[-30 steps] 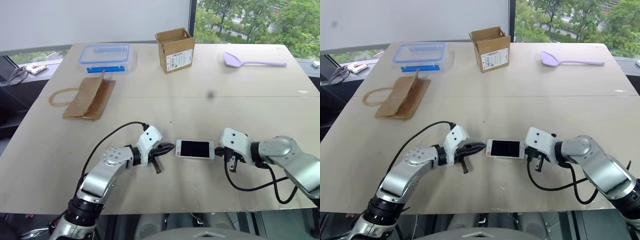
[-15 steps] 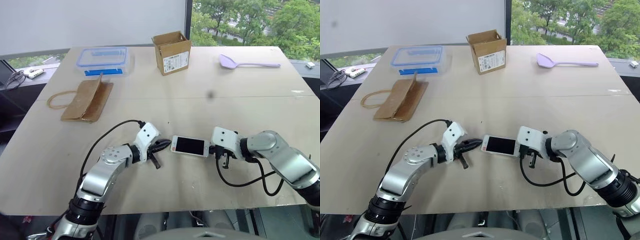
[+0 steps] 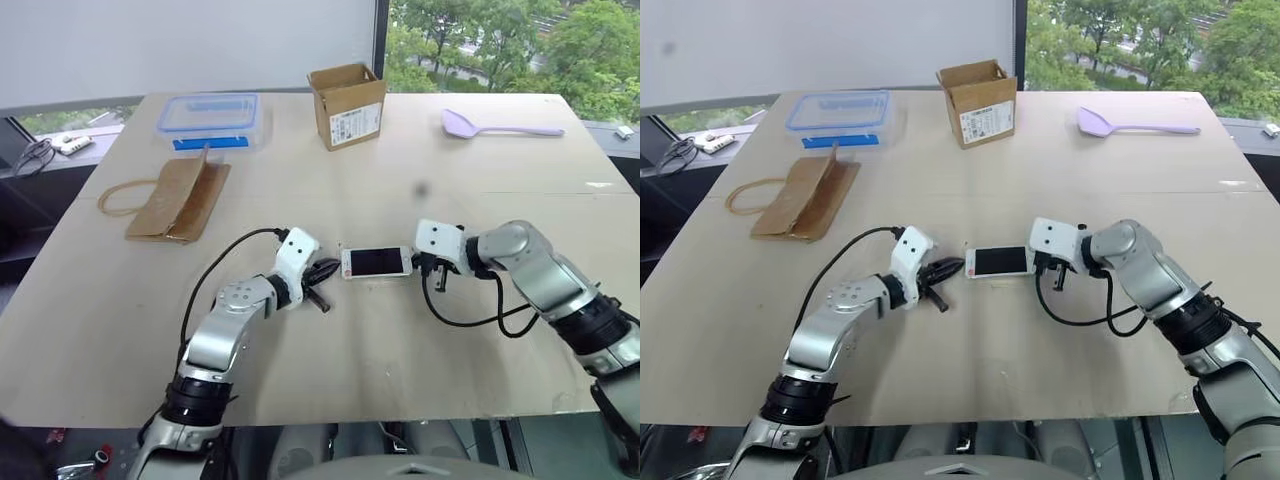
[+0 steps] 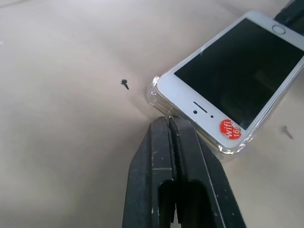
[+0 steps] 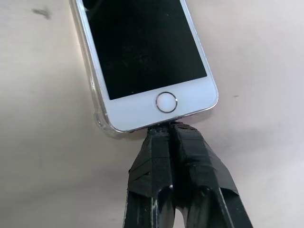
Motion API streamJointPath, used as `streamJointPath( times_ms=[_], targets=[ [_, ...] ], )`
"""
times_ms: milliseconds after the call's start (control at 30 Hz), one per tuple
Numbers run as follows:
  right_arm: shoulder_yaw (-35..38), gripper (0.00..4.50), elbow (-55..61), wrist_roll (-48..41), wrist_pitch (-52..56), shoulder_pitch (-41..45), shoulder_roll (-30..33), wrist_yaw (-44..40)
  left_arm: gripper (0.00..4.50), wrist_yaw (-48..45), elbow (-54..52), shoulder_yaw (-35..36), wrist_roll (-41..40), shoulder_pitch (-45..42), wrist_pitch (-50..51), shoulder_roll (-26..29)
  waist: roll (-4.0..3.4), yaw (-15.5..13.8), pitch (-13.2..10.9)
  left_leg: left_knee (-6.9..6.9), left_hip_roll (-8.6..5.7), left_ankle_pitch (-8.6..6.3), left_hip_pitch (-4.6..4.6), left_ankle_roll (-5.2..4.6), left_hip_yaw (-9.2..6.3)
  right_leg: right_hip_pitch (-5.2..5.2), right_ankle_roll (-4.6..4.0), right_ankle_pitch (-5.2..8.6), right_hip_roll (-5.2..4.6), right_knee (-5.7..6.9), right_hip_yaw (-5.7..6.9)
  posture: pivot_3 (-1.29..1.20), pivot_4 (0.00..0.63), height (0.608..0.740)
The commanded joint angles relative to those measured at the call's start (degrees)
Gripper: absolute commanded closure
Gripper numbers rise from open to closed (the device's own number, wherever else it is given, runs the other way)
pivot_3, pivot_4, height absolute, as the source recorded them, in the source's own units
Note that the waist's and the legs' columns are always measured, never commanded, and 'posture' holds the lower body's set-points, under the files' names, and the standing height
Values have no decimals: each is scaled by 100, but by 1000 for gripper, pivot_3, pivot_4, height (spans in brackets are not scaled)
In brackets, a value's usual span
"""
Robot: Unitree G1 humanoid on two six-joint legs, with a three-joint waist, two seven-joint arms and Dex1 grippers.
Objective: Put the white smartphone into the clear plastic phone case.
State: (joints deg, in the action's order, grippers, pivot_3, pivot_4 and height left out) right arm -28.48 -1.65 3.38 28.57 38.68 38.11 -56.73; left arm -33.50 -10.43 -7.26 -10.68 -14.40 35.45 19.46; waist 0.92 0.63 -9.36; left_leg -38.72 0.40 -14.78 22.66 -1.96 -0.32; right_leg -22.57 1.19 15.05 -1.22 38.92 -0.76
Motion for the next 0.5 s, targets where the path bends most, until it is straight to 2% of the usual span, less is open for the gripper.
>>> streamJointPath(
  times_ms=[33,300,500],
  targets=[
    [-139,4469,-21,127,-359,134,-219,-177,4454,35,-112,-393,-62,-120,55,-311,2,-6,3,0,0,0,0,0,0,0,0,0,-2,0,0,0,150,740],
    [-273,4469,360,439,-321,-162,-483,-299,4454,50,-279,-498,1,30,207,-398,2,-3,20,0,-1,0,-4,0,-4,4,-1,0,-6,1,2,0,150,740],
    [-53,4469,535,667,-288,-387,-510,-182,4454,-63,-286,-293,-26,78,83,-227,3,-2,40,3,0,0,-4,1,-4,4,-2,0,-11,0,2,0,150,740]
  ],
)
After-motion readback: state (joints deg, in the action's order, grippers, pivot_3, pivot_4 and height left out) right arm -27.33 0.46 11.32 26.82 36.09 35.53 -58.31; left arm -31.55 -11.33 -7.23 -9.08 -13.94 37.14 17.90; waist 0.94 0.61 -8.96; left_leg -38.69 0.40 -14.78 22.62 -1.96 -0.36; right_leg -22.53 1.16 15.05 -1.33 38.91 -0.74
